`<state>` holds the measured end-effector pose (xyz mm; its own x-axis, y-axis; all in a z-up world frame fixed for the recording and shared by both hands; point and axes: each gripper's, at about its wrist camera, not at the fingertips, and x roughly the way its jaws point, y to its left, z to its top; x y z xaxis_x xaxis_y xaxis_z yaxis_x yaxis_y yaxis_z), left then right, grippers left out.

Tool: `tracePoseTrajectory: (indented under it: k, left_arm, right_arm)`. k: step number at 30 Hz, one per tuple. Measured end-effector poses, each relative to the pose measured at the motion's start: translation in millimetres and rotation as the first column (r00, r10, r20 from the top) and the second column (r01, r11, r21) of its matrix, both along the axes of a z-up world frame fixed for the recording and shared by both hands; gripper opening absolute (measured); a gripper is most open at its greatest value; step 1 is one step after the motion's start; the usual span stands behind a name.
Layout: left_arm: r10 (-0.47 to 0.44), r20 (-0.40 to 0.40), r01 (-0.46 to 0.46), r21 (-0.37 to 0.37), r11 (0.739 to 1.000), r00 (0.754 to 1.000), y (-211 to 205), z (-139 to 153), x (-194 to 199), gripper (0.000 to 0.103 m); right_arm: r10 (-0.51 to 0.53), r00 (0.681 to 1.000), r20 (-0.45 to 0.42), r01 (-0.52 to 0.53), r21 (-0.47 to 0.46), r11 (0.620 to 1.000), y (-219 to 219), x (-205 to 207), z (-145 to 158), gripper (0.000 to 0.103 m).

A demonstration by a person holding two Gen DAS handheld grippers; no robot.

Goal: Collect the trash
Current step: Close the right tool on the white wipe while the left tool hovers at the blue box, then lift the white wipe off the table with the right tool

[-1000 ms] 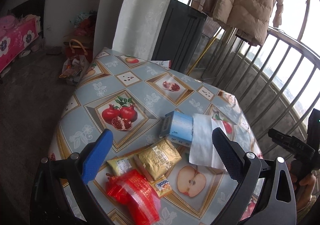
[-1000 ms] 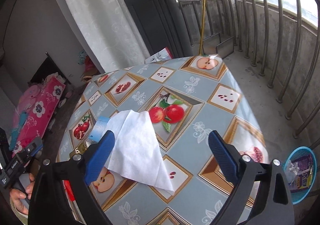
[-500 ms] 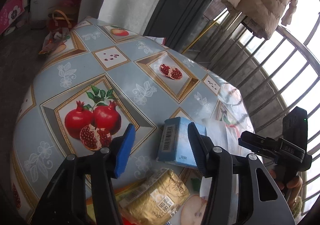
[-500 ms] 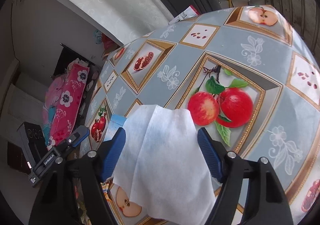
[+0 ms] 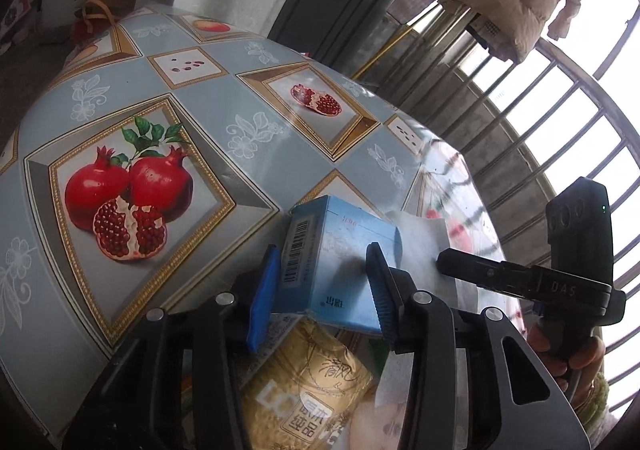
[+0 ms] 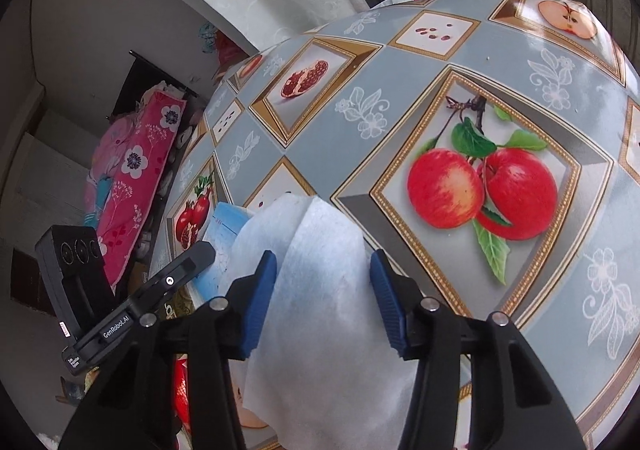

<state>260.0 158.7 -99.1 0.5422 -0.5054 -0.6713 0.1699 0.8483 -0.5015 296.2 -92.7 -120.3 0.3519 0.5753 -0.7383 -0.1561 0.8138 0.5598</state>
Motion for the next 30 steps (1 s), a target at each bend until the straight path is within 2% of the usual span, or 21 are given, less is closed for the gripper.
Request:
tracePoseTrajectory:
  k: [6,13,16,19,21,23,26,30]
  left_arm:
    - [-0.044,0.004,0.044,0.014,0.999,0.999,-8,1,-29,0.041]
    - [-0.121,0.014,0.12,0.026,0.992,0.993,-28,2,-74,0.041]
    - [-0.146,0.017,0.145,0.028,0.989,0.989,-33,4,-84,0.042]
    - [-0.117,0.044,0.116,0.022,0.993,0.992,-28,14,-84,0.048]
    - [-0.078,0.078,0.079,-0.01,0.997,0.994,-18,28,-87,0.052]
    - [-0.035,0.121,0.039,-0.034,0.999,0.992,-6,44,-94,0.056]
    - [0.019,0.164,-0.011,-0.051,0.999,0.986,13,62,-108,0.058]
    - [0.055,0.169,-0.033,-0.129,0.991,0.984,31,69,-123,0.058]
  right_arm:
    - [0.005,1.0,-0.023,-0.005,0.004,1.0,-12,-38,-1,0.046]
    - [-0.064,0.997,-0.043,0.064,-0.021,0.998,-30,-107,1,0.046]
    - [-0.096,0.995,-0.035,0.096,-0.024,0.995,-38,-123,2,0.046]
    - [-0.12,0.993,-0.02,0.119,-0.039,0.992,-46,-124,8,0.049]
    - [-0.143,0.99,-0.012,0.143,-0.014,0.99,-54,-126,15,0.057]
    - [-0.157,0.987,0.013,0.158,-0.011,0.987,-58,-131,22,0.06]
    - [-0.159,0.986,0.041,0.159,-0.013,0.987,-62,-140,29,0.062]
    - [-0.157,0.986,0.055,0.158,-0.004,0.987,-66,-150,30,0.062]
